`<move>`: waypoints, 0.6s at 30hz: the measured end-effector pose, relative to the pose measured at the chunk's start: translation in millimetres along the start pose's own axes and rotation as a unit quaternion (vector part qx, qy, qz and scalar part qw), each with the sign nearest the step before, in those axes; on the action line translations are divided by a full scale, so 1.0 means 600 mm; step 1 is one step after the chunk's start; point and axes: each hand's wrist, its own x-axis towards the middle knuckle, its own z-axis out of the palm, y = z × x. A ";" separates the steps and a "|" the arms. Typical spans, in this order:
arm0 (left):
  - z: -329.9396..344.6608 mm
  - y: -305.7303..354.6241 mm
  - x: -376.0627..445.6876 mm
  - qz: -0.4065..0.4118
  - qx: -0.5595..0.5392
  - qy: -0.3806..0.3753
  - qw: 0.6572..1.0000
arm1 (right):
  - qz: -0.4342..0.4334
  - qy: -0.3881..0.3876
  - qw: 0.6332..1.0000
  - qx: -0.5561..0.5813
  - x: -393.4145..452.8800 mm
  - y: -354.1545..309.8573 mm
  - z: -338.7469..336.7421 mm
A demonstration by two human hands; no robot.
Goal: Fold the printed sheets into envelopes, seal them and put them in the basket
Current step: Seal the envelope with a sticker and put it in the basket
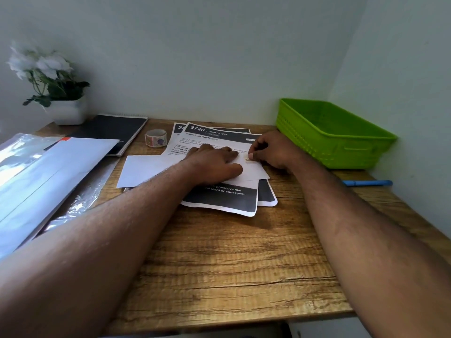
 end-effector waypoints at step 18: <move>-0.005 0.008 -0.007 0.029 -0.020 0.010 0.999 | -0.035 0.027 0.999 -0.007 0.005 0.008 0.003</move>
